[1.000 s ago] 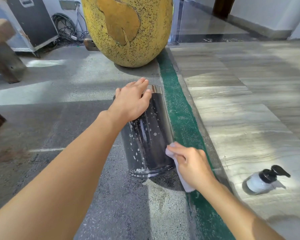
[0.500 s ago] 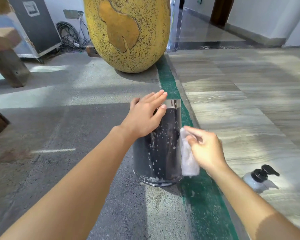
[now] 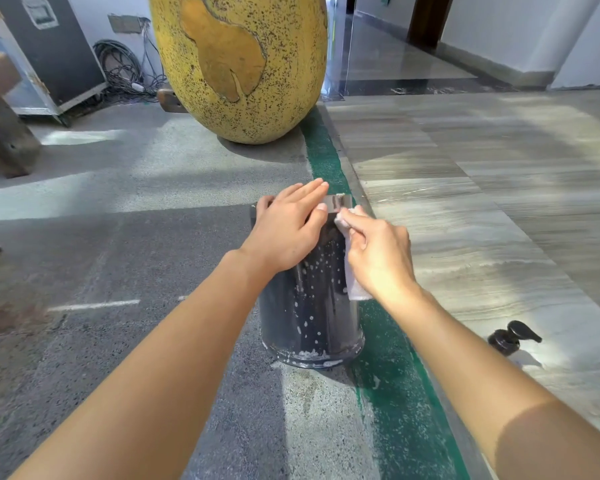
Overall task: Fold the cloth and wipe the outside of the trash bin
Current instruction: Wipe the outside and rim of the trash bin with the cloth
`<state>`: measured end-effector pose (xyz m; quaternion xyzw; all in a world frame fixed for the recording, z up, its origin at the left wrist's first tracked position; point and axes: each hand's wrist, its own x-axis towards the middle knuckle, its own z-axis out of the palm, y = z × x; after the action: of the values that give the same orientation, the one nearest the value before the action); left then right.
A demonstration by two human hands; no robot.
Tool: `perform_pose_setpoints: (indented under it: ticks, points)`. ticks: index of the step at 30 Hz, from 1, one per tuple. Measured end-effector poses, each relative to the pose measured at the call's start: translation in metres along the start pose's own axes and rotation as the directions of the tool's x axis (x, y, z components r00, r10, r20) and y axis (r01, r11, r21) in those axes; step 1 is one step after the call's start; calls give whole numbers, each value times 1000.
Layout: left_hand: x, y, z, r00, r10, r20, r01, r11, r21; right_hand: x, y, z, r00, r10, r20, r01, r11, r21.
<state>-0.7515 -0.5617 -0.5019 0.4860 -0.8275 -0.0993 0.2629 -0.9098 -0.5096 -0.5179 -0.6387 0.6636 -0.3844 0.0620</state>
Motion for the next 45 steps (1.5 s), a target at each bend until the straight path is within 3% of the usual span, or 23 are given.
perform_pose_setpoints:
  ticks: [7, 12, 17, 21, 26, 31, 34, 40, 42, 45]
  points:
    - [10, -13, -6, 998, -62, 2, 62, 998, -1, -61, 35, 19, 983, 49, 175, -42, 998, -43]
    - [10, -13, 0, 1000, -3, -4, 3, 999, 36, -121, 63, 24, 953, 27, 301, -14, 999, -44]
    - [4, -3, 3, 999, 48, 17, -50, 991, 125, -163, 78, 18, 904, 141, 405, -142, 989, -27]
    - [-7, -2, -3, 998, 49, 46, -53, 996, 77, -147, 70, -7, 941, 162, 296, -188, 980, 60]
    - [-28, 9, -7, 986, 135, 97, -142, 988, 66, -64, 43, -32, 986, 167, 7, -166, 969, 182]
    - [-40, 21, -1, 982, 166, 85, -173, 982, 80, 13, 30, -46, 946, 323, -18, -308, 915, 260]
    - [-42, 28, 4, 977, 188, 105, -198, 975, 103, 34, 26, -43, 945, 326, 24, -323, 922, 212]
    - [-39, 30, 12, 979, 177, 106, -189, 974, 122, 28, 21, -47, 979, 182, 94, -191, 976, 103]
    - [-36, 28, 10, 982, 165, 95, -175, 978, 111, 17, 15, -56, 974, 118, 193, -140, 985, 105]
    - [-27, 26, 8, 988, 129, 79, -137, 985, 104, -11, 13, -57, 904, 24, 428, -59, 996, 69]
